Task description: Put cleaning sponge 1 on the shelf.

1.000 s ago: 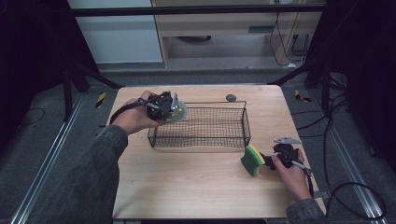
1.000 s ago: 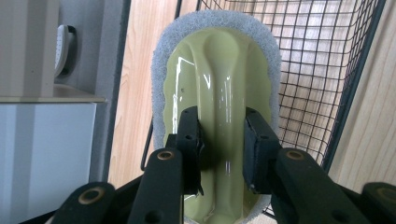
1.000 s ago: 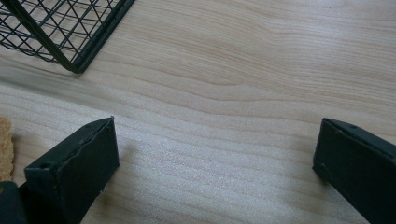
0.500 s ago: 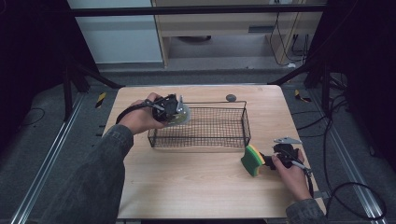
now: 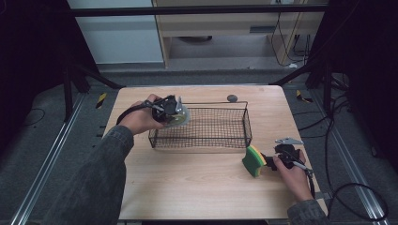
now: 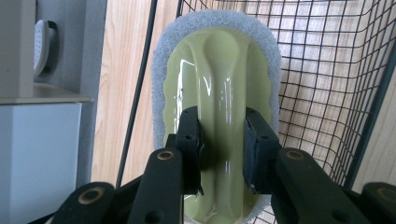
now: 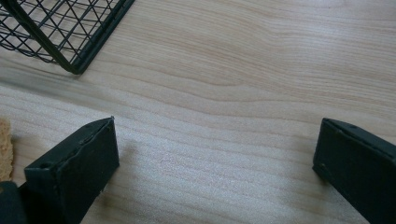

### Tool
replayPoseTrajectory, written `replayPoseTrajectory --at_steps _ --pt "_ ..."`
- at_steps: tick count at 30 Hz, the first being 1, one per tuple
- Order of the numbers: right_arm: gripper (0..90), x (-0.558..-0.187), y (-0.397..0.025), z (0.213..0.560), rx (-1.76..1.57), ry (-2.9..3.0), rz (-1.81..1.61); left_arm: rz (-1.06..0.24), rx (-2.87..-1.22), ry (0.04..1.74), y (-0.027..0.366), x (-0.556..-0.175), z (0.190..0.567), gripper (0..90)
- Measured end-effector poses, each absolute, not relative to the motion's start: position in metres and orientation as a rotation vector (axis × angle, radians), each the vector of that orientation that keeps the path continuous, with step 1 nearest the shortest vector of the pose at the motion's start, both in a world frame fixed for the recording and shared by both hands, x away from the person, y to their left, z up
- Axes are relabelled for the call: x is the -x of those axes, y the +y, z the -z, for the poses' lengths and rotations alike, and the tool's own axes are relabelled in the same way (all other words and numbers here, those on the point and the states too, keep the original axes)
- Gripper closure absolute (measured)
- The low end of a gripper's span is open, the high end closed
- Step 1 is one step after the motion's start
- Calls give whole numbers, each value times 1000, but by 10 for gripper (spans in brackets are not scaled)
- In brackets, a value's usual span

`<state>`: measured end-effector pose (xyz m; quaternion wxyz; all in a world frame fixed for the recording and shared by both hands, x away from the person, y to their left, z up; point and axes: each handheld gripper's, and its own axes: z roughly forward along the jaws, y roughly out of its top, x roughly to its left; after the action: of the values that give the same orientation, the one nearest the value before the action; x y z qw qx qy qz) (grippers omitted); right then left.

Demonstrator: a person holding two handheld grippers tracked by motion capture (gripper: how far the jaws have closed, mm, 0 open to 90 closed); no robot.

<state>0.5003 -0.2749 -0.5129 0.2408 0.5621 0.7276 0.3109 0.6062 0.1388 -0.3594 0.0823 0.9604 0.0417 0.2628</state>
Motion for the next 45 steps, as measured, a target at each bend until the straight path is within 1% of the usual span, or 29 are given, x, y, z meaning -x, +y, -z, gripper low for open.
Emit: replayPoseTrajectory --at_steps 12,20,35,45 --pt "5 -500 -275 513 -1538 1990 -850 -761 -2885 149 144 -609 369 708" --pt "4 -500 -275 513 -1538 1990 -851 -750 -2901 134 142 -611 373 708" --pt "6 -500 -275 513 -1538 1988 -847 -689 -2903 188 145 -615 390 706" --pt "6 -500 -275 513 -1538 1987 -847 -656 -2944 180 141 -618 400 707"
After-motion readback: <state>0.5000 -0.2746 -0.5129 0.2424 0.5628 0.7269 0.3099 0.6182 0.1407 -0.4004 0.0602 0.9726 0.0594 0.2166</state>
